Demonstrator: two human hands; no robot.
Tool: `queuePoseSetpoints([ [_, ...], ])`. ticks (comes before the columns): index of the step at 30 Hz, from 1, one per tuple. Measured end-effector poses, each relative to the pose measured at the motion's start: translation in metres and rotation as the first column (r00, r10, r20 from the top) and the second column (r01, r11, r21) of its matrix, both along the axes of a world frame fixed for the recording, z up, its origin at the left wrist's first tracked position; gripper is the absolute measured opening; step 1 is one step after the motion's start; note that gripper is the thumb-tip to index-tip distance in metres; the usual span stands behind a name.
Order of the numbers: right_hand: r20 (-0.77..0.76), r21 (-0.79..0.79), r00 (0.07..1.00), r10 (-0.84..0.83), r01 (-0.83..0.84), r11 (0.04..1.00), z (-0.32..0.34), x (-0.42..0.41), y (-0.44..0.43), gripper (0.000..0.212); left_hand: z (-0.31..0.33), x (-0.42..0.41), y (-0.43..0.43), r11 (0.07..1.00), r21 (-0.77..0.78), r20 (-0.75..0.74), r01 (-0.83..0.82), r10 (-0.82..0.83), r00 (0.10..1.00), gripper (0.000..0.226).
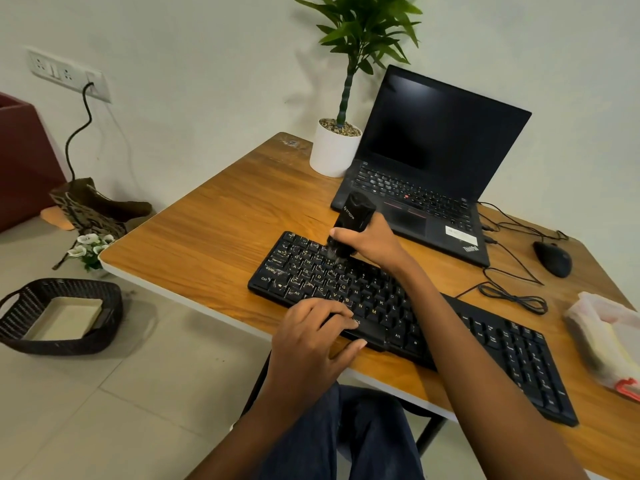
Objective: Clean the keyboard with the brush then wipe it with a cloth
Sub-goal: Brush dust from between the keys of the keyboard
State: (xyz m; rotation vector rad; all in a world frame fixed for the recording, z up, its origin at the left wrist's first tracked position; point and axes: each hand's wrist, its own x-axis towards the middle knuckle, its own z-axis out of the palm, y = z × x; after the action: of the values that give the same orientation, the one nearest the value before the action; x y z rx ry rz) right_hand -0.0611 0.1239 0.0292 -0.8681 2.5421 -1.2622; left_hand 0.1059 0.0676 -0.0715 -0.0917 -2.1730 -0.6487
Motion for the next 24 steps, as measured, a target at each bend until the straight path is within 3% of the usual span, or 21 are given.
queuePoseSetpoints([
  [2,0.031,0.016,0.999,0.028,-0.028,0.999,0.001,-0.002,0.000,0.013,0.001,0.000,-0.001,1.000,0.003,-0.001,-0.002,0.002,1.000,0.020],
  [5,-0.069,0.039,0.997,-0.044,0.047,0.998,-0.001,-0.008,-0.002,0.019,0.001,0.000,-0.001,1.000,-0.007,-0.011,-0.009,0.009,1.000,0.020],
  [10,0.036,0.022,0.999,0.013,-0.013,1.000,0.000,-0.005,-0.003,0.015,-0.001,0.001,-0.001,1.000,-0.013,-0.004,-0.002,0.002,1.000,0.020],
  [13,-0.041,0.039,0.998,-0.054,0.056,0.998,0.001,-0.006,-0.004,0.012,-0.002,0.000,-0.002,1.000,-0.019,0.003,-0.001,0.001,1.000,0.019],
  [16,-0.009,0.063,1.000,-0.003,0.004,0.998,0.002,-0.003,-0.005,0.013,-0.001,0.001,-0.003,1.000,-0.016,0.021,0.027,-0.026,0.999,0.017],
  [19,-0.073,0.047,0.992,-0.101,0.105,0.993,0.009,-0.003,0.003,0.015,0.008,0.003,-0.011,0.995,0.008,-0.015,0.098,-0.098,0.995,0.015],
  [21,-0.061,-0.025,0.987,-0.145,0.144,0.989,0.008,-0.005,0.011,0.016,0.023,-0.002,-0.032,0.998,0.020,-0.035,0.063,-0.062,0.997,0.017],
  [22,-0.005,-0.069,0.992,-0.124,0.123,0.990,0.007,-0.005,0.014,0.017,0.033,-0.008,-0.048,0.998,0.060,-0.014,0.011,-0.011,1.000,0.017],
  [24,0.104,-0.123,0.993,-0.049,0.062,0.990,0.004,-0.004,0.020,0.025,0.049,-0.025,-0.086,0.957,0.288,0.123,-0.035,-0.001,0.992,0.018],
])
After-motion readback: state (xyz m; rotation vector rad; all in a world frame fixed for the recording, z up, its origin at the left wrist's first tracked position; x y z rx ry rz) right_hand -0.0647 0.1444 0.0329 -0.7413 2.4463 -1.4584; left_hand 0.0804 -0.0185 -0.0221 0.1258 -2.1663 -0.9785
